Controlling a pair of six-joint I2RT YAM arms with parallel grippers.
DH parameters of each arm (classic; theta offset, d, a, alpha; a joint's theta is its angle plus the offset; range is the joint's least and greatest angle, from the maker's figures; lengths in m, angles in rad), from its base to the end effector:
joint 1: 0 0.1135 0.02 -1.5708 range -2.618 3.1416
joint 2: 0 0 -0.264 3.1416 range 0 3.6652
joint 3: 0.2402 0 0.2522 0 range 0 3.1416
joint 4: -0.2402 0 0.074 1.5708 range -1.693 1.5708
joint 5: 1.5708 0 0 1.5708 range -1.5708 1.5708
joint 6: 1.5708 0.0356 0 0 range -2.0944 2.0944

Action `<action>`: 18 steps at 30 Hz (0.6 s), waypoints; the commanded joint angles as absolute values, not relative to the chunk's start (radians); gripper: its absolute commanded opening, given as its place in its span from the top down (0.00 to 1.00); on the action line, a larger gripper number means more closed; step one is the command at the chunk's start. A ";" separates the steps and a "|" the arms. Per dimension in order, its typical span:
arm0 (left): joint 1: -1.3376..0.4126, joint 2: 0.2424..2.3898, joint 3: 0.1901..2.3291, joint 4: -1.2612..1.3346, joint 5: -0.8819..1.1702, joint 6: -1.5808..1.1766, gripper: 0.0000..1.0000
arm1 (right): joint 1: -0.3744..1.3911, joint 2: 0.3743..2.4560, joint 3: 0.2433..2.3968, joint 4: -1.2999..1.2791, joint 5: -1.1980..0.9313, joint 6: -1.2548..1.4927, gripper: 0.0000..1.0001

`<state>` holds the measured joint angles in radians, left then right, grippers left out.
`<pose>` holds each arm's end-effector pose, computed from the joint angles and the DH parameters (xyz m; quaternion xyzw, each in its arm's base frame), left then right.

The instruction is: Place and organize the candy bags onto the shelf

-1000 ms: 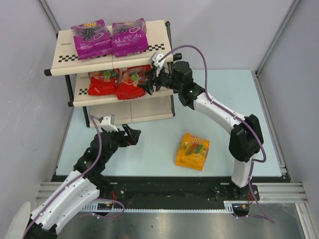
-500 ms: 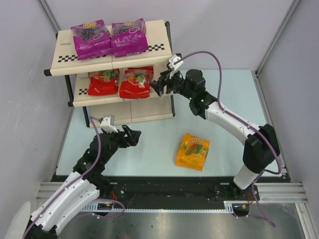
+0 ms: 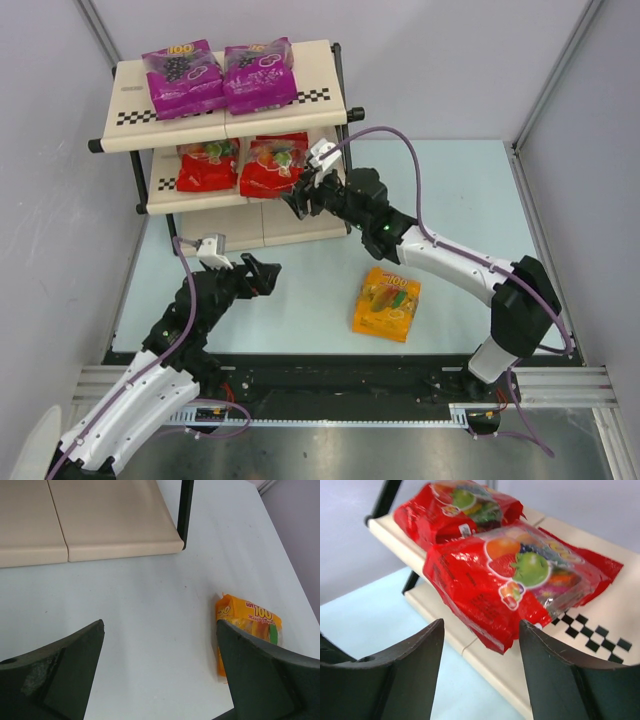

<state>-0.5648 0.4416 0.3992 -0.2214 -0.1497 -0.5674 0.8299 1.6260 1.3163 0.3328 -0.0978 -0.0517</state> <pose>0.1161 -0.0673 0.2474 -0.0465 0.7917 -0.2751 0.5435 0.2644 0.2942 0.3621 -0.3294 0.6164 0.3026 0.6480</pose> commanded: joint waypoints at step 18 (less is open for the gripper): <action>-0.569 0.459 0.403 -0.204 -0.143 -0.549 0.02 | 0.877 1.654 1.269 0.406 0.152 -0.058 0.61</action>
<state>-0.5648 0.4606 0.3992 -0.2234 -0.1486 -0.5659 0.8948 1.6402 1.2694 0.3470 0.1463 -0.0799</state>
